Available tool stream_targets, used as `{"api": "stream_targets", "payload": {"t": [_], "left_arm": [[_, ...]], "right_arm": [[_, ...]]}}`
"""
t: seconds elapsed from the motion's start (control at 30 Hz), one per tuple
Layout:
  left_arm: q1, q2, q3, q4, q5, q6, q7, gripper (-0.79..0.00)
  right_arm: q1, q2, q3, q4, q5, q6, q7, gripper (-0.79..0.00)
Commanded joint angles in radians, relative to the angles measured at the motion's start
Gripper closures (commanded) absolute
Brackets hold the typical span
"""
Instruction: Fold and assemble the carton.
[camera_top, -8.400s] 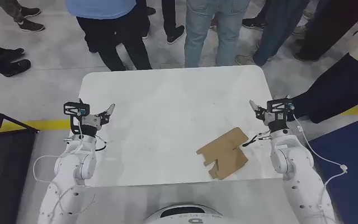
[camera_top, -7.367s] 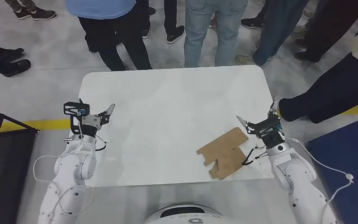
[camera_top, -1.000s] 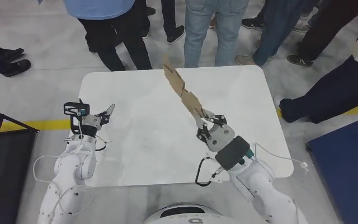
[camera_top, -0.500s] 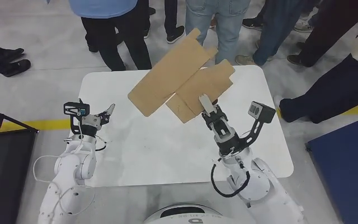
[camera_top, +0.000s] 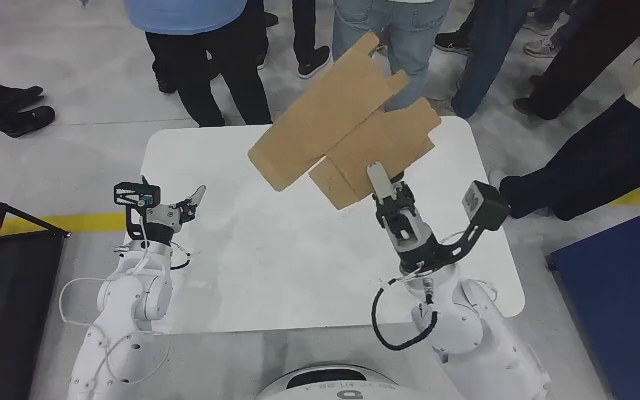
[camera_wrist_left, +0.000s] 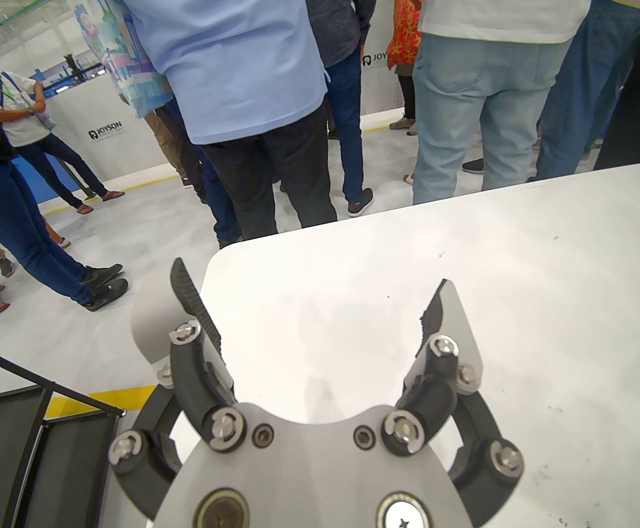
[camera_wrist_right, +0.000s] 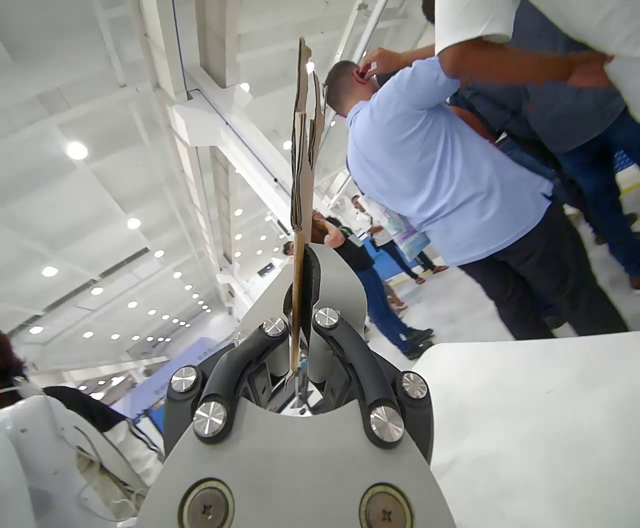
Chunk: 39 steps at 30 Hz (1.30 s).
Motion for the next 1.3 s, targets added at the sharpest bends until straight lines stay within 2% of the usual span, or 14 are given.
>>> {"api": "stream_targets", "payload": {"t": [0.0, 0.13, 0.43, 0.5, 0.57, 0.6, 0.7, 0.83, 0.93, 1.17, 1.2, 1.27], "left_arm": [[0.000, 0.000, 0.000, 0.000, 0.000, 0.000, 0.000, -0.785], [0.000, 0.000, 0.000, 0.000, 0.000, 0.000, 0.000, -0.785], [-0.003, -0.001, -0.003, -0.005, -0.027, -0.006, 0.008, -0.785], [-0.006, -0.004, 0.000, -0.013, -0.137, -0.065, -0.017, -0.785], [-0.023, -0.016, 0.010, -0.004, -0.496, -0.172, -0.072, -0.785], [-0.037, -0.016, 0.015, 0.007, -0.584, -0.225, -0.125, -0.785], [-0.084, -0.020, 0.072, 0.054, -0.806, -0.364, -0.243, -0.785], [-0.153, -0.027, 0.156, 0.094, -0.959, -0.454, -0.336, -0.785], [-0.153, -0.027, 0.156, 0.094, -0.959, -0.454, -0.336, -0.785], [-0.153, -0.027, 0.156, 0.094, -0.959, -0.454, -0.336, -0.785], [-0.144, -0.032, 0.178, 0.093, -1.088, -0.459, -0.344, -0.785], [-0.158, -0.033, 0.192, 0.109, -1.309, -0.452, -0.444, -0.785]], "right_arm": [[-0.001, -0.002, 0.003, 0.004, -0.072, 0.025, -0.034, 0.000], [0.006, -0.005, 0.017, 0.012, -0.214, 0.097, -0.072, 0.000], [0.006, -0.005, 0.017, 0.012, -0.214, 0.097, -0.072, 0.000], [0.009, -0.005, 0.018, 0.023, -0.220, 0.098, -0.058, 0.000], [0.017, -0.010, 0.006, 0.043, -0.164, 0.066, -0.073, 0.000], [0.027, -0.012, -0.001, 0.064, -0.153, 0.052, -0.078, 0.000], [0.065, -0.022, -0.048, 0.130, -0.156, 0.032, -0.097, 0.000], [0.132, -0.043, -0.127, 0.215, -0.187, 0.040, -0.138, 0.000], [0.155, -0.056, -0.148, 0.231, -0.220, 0.101, -0.210, 0.000], [0.155, -0.056, -0.148, 0.231, -0.220, 0.101, -0.210, 0.000], [0.155, -0.056, -0.148, 0.231, -0.220, 0.101, -0.210, 0.000], [0.155, -0.056, -0.148, 0.231, -0.220, 0.101, -0.210, 0.000]]}}
